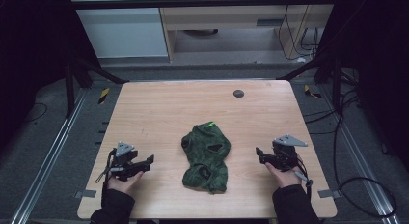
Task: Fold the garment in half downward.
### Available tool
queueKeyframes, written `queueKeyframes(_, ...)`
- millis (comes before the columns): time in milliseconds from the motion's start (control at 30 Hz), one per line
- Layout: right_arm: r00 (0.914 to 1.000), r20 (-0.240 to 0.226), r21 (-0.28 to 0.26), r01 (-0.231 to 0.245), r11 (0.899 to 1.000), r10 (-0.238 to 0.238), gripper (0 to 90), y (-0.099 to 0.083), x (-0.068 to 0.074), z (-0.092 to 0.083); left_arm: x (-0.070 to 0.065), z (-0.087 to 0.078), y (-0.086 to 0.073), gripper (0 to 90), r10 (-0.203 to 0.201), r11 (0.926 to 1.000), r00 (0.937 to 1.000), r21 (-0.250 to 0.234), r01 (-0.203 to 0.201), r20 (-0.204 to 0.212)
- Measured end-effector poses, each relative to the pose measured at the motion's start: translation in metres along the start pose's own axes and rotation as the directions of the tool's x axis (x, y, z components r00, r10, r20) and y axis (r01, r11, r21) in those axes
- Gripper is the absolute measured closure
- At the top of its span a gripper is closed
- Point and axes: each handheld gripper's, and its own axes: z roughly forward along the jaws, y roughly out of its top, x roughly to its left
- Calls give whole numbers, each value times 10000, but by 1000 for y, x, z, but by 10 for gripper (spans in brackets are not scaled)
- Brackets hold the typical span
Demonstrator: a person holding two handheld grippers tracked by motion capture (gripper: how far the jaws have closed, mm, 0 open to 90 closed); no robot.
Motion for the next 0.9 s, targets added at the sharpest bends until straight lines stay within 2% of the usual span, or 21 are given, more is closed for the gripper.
queueKeyframes(233, 9995, -255, -106, 171, 9998, -173, 275, 0, 10, -8, -6, -1, 0, 285, 134, 9999, 9997, -26, -133, 223)
queueKeyframes(367, 9989, -274, -233, 382, 9990, -388, 343, 5, 18, -14, -8, -2, 1, 290, 239, 9997, 9992, -44, -238, 329)
queueKeyframes(467, 9980, -564, -288, 278, 9992, -294, 378, 8, 22, -17, -10, -3, 4, 300, 241, 9997, 9984, -92, -237, 505)
queueKeyframes(567, 9959, -807, -309, 393, 9987, -417, 398, 10, 24, -15, -12, 0, 7, 318, 372, 9993, 9978, -43, -370, 551)
queueKeyframes(633, 9953, -805, -345, 515, 9981, -541, 416, 11, 25, -15, -14, 2, 10, 323, 468, 9989, 9972, -39, -466, 576)
queueKeyframes(767, 9932, -1043, -290, 482, 9984, -510, 425, 13, 27, -14, -18, 2, 14, 332, 640, 9979, 9959, -102, -635, 646)
queueKeyframes(900, 9926, -1085, -277, 524, 9982, -551, 433, 18, 28, -12, -20, 2, 21, 337, 678, 9976, 9950, -217, -664, 728)
